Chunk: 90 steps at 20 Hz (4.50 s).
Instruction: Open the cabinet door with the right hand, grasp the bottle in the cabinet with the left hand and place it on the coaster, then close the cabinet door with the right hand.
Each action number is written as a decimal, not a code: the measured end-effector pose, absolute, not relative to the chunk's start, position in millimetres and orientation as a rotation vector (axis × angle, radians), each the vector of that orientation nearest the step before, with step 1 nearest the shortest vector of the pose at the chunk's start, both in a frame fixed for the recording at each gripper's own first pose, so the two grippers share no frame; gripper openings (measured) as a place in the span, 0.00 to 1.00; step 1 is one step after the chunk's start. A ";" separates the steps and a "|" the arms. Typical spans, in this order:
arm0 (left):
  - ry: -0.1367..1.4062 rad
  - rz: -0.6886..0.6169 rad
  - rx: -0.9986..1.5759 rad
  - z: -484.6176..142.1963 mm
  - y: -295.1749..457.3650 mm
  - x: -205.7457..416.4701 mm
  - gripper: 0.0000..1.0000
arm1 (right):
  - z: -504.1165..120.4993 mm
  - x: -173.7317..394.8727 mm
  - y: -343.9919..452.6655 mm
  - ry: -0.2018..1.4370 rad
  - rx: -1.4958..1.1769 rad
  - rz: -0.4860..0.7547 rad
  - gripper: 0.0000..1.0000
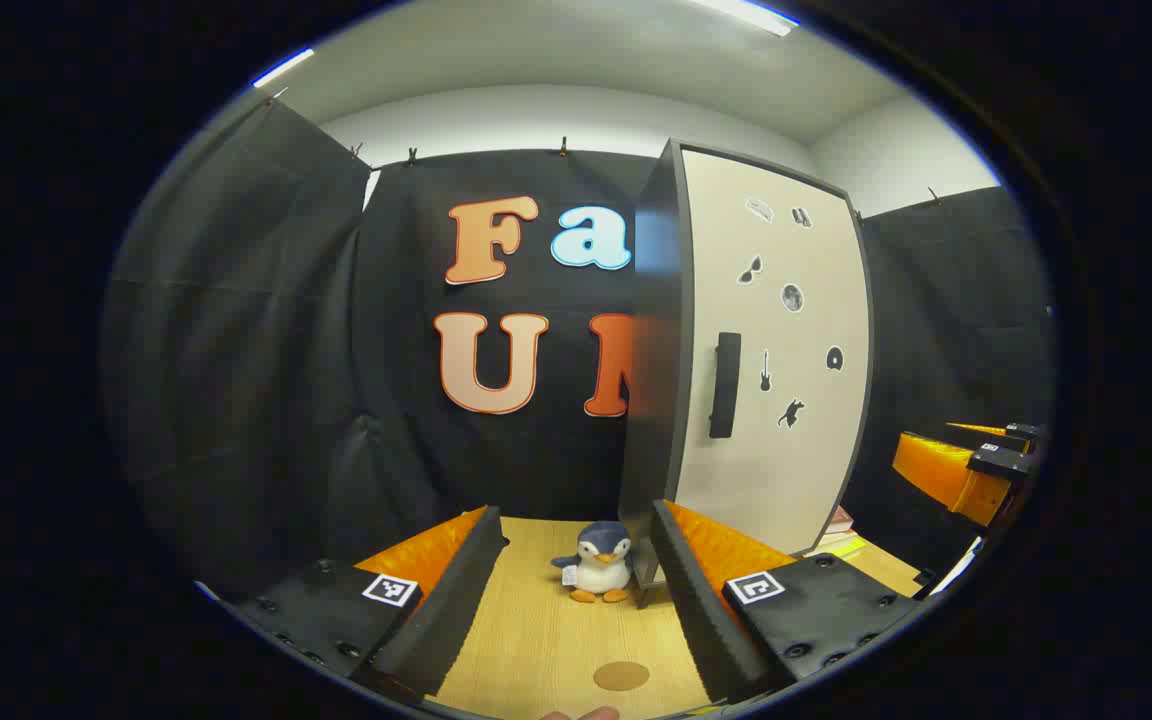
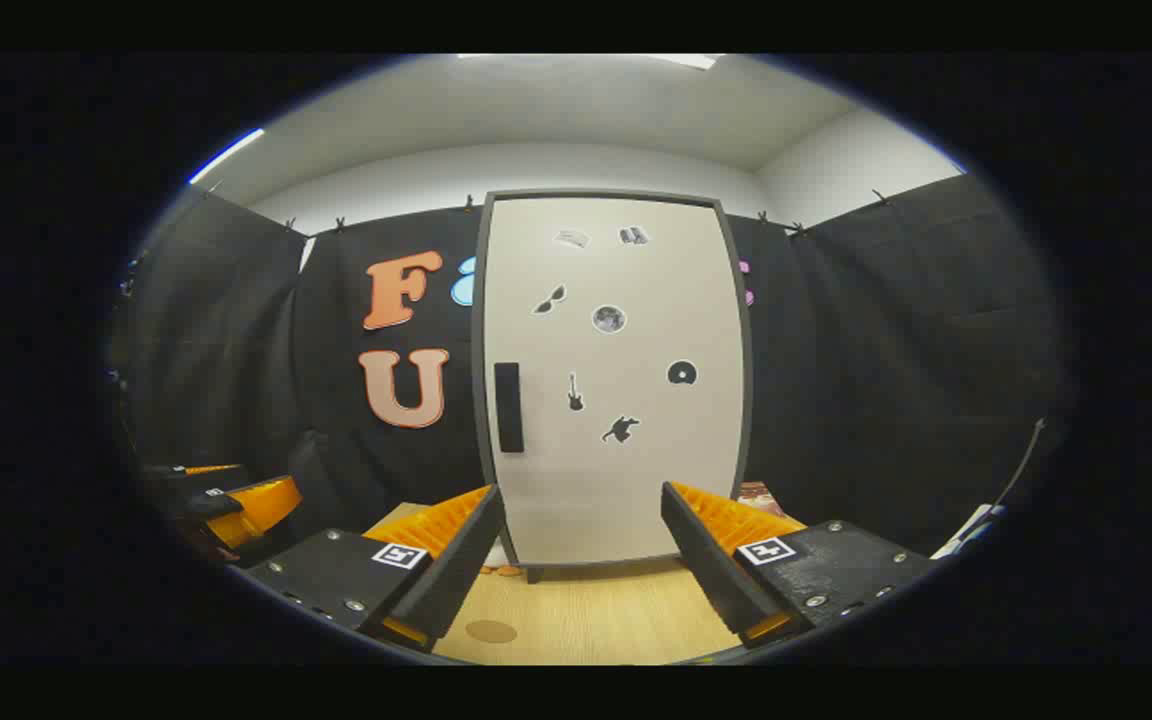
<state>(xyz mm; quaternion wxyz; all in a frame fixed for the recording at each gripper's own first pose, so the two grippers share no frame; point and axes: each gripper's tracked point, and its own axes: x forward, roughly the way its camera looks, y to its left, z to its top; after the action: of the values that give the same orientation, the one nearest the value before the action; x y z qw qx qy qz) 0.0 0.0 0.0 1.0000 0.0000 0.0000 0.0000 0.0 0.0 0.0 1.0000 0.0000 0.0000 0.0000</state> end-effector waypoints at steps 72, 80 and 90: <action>0.070 0.048 0.001 -42.6 93.8 94.1 0.96 | 21.1 262.9 90.4 -0.008 -0.037 0.022 0.36; 0.061 -0.006 0.007 -38.3 78.0 96.4 0.96 | 20.8 256.5 89.9 0.002 0.013 0.024 0.26; 0.057 -0.022 0.019 -34.5 62.7 74.2 0.96 | 19.4 204.9 75.0 -0.016 0.057 0.034 0.17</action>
<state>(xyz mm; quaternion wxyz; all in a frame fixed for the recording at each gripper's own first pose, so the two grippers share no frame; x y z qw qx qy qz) 74.2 62.7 -34.5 0.9995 0.0093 0.0284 -0.0109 204.9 75.0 19.4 0.9994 0.0287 -0.0079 0.0170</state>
